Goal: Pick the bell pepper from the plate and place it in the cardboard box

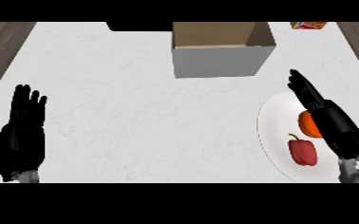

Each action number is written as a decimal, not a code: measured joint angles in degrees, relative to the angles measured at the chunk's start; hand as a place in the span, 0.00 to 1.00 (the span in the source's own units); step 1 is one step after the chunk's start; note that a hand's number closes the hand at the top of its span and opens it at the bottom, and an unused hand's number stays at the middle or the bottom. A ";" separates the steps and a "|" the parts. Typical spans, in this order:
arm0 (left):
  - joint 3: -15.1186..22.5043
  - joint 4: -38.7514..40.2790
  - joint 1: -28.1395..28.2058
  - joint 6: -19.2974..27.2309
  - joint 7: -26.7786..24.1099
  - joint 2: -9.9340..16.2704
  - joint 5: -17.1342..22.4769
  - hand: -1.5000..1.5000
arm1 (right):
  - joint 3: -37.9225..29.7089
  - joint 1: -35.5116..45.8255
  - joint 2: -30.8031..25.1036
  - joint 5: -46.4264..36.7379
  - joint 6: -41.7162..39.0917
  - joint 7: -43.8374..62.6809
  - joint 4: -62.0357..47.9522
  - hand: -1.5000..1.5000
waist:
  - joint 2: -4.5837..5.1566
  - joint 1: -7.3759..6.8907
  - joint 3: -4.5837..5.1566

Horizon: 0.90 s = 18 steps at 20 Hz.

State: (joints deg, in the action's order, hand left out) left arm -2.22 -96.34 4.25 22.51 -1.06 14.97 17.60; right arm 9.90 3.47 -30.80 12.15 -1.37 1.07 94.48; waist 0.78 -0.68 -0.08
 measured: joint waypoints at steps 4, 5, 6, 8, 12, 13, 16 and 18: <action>0.02 3.45 -0.86 -0.51 1.83 5.48 -5.12 0.50 | -2.82 -1.45 0.56 5.56 -5.26 -3.63 -2.53 0.00 | -0.31 0.94 -0.05; -0.04 4.65 -0.72 -1.06 2.25 7.84 -6.82 0.50 | -3.75 -2.03 0.69 7.56 -6.81 -4.76 -3.18 0.00 | -0.27 1.31 -0.11; 0.30 5.83 -0.46 -1.51 2.44 10.01 -8.87 0.50 | -4.73 -2.54 0.56 9.80 -8.76 -5.63 -3.89 0.00 | -0.20 1.69 -0.17; 1.13 6.96 0.25 -2.28 2.69 11.71 -10.60 0.50 | -4.14 -1.12 -5.87 2.22 -10.31 -7.96 -2.37 0.00 | -0.50 1.72 0.16; 2.26 10.27 -0.47 -4.14 3.64 15.18 -13.71 0.50 | -3.60 -5.81 -8.28 -4.90 -12.03 -20.40 -8.48 0.00 | -0.23 2.38 -0.12; 2.54 11.33 -0.96 -4.26 3.72 15.49 -14.40 0.50 | -4.33 -6.78 -7.78 -3.42 -13.59 -23.64 -10.63 0.00 | -0.17 2.49 -0.18; 3.34 13.05 -2.51 -5.39 4.66 16.32 -15.41 0.50 | -6.61 -8.36 -7.24 -0.63 -19.05 -34.65 -17.99 0.00 | -0.16 2.14 -0.27; 3.53 14.69 -4.03 -6.27 4.55 16.69 -15.92 0.50 | -7.66 -7.87 -7.99 -1.18 -22.18 -41.67 -23.40 0.00 | -0.21 1.65 -0.24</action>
State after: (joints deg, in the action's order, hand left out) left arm 1.31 -81.65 0.22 16.24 3.49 31.66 1.68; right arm 2.23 -4.40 -38.79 10.97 -23.56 -40.60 71.07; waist 0.57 0.97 -0.32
